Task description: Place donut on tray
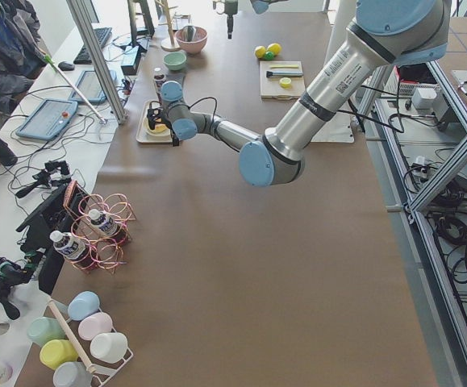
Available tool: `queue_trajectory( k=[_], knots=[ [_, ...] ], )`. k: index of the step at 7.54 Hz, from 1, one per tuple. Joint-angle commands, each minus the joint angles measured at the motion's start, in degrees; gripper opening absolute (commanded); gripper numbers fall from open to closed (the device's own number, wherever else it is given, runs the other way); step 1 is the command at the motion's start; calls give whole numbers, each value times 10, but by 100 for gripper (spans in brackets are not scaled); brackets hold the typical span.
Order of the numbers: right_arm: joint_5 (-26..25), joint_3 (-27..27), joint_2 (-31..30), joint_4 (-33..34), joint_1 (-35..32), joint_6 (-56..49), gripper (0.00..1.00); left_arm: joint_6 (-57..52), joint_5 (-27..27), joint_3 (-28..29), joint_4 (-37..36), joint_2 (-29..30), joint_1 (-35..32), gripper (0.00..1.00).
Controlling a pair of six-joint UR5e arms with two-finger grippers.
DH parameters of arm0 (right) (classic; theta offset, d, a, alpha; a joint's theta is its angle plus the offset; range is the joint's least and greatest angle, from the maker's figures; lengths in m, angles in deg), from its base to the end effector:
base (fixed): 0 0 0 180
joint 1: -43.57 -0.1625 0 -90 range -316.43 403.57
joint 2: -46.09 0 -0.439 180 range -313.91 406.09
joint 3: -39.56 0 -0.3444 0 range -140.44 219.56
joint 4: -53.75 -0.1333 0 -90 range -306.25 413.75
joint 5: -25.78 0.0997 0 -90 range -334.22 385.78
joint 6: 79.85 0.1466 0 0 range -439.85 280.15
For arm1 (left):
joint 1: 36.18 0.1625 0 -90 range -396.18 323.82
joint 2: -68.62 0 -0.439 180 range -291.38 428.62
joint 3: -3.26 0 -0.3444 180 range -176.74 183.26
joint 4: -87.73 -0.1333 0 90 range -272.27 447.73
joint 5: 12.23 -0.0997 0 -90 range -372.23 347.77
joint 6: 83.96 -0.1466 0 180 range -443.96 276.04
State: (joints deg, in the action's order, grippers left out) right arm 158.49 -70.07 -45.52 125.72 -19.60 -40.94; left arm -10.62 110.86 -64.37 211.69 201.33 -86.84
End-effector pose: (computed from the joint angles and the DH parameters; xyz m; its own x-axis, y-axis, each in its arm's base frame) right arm -0.1770 -0.4250 0.5232 0.5992 -0.0821 0.7964 -0.0147 0.9934 0.1135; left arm 0.4524 -0.6359 0.3561 0.4596 -0.1818 -0.8693 0.2455 0.9667 -0.0724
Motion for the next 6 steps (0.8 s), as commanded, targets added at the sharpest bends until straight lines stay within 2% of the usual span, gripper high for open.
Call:
queue_trajectory(
  k=[1,3,4,6],
  knots=[
    [1,51,-1,3,-54,-106,100,-217,28,-240,-209,-136,-57,96],
    [1,94,-7,4,-99,-202,100,-426,23,-421,-318,-321,-131,96],
    [1,119,-8,4,-126,-255,100,-531,28,-448,-321,-387,-187,96],
    [0,160,-8,13,-175,-338,100,-722,29,-444,-319,-465,-264,97]
  ],
)
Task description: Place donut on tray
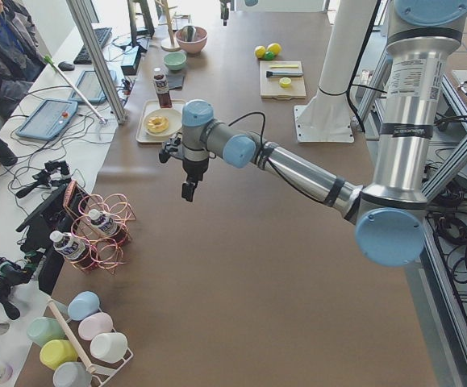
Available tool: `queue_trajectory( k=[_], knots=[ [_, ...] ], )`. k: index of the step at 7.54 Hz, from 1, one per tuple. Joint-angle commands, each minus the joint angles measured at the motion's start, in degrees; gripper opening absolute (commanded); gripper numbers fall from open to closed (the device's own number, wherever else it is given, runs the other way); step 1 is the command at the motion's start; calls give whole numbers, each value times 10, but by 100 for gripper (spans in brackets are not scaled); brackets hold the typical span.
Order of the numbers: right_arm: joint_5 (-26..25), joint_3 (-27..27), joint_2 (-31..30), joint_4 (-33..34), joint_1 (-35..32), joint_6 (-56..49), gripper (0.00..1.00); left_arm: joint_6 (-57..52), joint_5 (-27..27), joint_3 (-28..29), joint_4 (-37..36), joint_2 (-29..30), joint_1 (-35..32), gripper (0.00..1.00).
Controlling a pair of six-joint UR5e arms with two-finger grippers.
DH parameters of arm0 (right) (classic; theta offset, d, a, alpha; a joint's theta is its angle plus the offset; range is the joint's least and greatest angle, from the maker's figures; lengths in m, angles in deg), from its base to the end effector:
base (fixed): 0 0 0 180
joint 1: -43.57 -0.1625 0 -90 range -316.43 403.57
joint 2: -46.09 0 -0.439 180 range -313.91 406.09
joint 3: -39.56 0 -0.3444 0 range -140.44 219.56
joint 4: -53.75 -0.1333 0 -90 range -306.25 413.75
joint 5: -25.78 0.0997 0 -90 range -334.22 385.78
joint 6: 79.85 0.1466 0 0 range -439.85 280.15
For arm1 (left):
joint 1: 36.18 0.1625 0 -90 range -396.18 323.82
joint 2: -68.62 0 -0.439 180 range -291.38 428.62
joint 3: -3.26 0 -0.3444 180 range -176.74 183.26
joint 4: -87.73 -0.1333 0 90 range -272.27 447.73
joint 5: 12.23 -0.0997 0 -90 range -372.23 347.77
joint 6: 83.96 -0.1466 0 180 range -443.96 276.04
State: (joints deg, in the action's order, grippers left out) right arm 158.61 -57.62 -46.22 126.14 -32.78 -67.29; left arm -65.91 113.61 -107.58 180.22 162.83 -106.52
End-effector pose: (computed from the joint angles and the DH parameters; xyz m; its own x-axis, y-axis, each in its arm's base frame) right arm -0.0756 -0.4537 0.6331 0.6831 -0.2202 0.6963 0.0712 0.9690 0.2366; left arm 0.1193 -0.4751 0.5138 0.7317 0.2430 -0.6369 -0.0753 0.9574 0.2787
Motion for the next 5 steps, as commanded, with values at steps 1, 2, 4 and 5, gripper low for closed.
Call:
queue_trajectory(
  k=[1,2,4,5],
  knots=[
    [-4,34,-2,40,-69,-112,100,-229,3,-12,0,-116,-101,97],
    [-7,35,-2,69,-88,-154,100,-271,3,-8,0,-139,-136,97],
    [-42,34,0,90,-112,-189,100,-330,35,-2,0,-169,-175,97],
    [-42,30,2,93,-114,-189,100,-327,63,13,0,-177,-176,97]
  ],
)
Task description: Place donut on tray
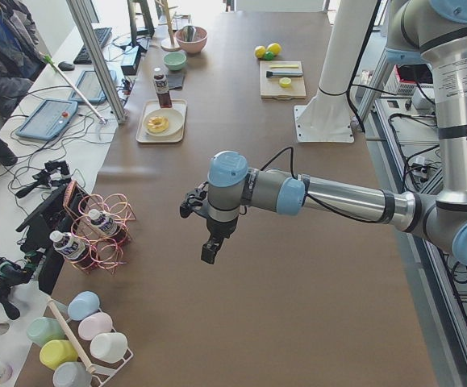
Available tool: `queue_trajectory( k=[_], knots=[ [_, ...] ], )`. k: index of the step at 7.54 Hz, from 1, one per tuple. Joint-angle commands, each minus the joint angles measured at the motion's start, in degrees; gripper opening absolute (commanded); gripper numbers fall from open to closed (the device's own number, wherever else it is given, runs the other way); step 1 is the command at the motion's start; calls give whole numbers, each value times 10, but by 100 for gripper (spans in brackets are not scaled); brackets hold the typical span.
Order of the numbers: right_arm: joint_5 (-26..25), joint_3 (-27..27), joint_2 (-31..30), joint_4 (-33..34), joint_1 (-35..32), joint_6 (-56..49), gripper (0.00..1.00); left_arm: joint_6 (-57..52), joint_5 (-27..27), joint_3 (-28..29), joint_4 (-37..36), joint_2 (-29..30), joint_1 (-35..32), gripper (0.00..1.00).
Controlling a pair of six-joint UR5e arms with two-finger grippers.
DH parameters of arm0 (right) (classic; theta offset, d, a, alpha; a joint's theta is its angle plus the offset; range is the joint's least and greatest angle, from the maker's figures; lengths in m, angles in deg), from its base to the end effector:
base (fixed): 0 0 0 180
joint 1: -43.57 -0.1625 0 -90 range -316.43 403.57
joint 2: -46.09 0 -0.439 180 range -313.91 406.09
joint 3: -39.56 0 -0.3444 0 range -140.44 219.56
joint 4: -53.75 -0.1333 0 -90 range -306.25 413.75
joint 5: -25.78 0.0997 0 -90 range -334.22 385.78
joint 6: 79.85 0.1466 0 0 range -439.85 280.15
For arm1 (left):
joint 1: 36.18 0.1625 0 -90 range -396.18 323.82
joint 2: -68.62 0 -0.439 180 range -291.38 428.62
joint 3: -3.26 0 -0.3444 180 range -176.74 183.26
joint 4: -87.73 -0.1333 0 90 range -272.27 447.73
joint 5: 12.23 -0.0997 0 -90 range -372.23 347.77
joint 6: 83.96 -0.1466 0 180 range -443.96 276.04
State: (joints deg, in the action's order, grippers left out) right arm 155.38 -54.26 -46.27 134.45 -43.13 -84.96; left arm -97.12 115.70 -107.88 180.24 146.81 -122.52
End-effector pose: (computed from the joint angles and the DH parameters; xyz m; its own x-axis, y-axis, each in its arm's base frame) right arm 0.0142 -0.4468 0.6847 0.7543 -0.2499 0.6071 0.1242 0.9624 0.2417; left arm -0.0194 -0.3733 0.6291 0.7444 0.3940 -0.5391 -0.2382 0.9110 0.3368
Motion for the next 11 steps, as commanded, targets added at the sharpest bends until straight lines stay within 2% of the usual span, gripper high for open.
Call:
queue_trajectory(
  k=[1,4,8,11],
  knots=[
    [-9,-14,3,20,-13,-12,100,-13,60,30,0,-17,-18,97],
    [-8,-21,-2,20,-15,-11,100,-19,60,26,0,-17,-47,97],
    [-6,-50,-22,20,-16,-10,100,-20,60,27,0,-18,-49,97],
    [-8,-51,-22,20,-16,-7,100,-19,60,25,0,-15,-49,97]
  ],
)
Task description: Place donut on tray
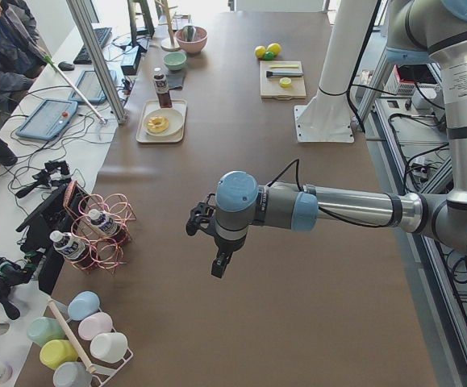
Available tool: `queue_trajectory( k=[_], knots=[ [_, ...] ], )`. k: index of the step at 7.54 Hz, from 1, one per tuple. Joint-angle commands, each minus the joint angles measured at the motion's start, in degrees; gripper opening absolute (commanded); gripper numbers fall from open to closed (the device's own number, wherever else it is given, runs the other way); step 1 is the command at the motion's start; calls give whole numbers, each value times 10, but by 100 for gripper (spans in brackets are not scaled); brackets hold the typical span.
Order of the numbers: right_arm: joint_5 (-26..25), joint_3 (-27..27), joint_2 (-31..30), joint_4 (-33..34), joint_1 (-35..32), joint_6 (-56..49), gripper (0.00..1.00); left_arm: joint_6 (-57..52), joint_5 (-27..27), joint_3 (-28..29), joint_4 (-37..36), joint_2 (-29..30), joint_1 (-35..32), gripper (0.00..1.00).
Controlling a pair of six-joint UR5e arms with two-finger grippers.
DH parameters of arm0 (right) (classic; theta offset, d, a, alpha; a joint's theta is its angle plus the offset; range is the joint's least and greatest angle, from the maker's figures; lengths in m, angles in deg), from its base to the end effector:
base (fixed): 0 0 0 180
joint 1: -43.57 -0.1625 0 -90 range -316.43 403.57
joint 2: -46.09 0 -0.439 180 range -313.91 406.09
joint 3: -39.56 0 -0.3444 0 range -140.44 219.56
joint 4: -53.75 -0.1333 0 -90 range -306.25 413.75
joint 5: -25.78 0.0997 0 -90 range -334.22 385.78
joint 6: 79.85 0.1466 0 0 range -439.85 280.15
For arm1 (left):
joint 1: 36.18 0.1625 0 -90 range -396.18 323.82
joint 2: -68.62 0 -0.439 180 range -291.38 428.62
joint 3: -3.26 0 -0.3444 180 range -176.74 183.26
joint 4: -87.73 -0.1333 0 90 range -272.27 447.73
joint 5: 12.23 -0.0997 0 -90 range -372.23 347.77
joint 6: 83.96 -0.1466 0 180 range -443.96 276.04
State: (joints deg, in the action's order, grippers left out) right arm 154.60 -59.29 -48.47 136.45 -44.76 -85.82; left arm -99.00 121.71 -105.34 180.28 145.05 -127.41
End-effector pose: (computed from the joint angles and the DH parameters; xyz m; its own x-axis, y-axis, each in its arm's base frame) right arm 0.0289 -0.4302 0.6662 0.7679 -0.2496 0.5899 0.1090 0.9584 0.2637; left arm -0.0391 -0.3521 0.6505 0.7027 0.3306 -0.6300 -0.1668 0.9373 0.3059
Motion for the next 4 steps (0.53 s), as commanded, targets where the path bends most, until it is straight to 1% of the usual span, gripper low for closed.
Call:
queue_trajectory(
  k=[1,4],
  knots=[
    [-1,0,1,0,0,3,100,0,0,-2,0,2,0,97],
    [-1,1,2,0,0,3,100,0,0,-1,-1,6,-1,97]
  ],
)
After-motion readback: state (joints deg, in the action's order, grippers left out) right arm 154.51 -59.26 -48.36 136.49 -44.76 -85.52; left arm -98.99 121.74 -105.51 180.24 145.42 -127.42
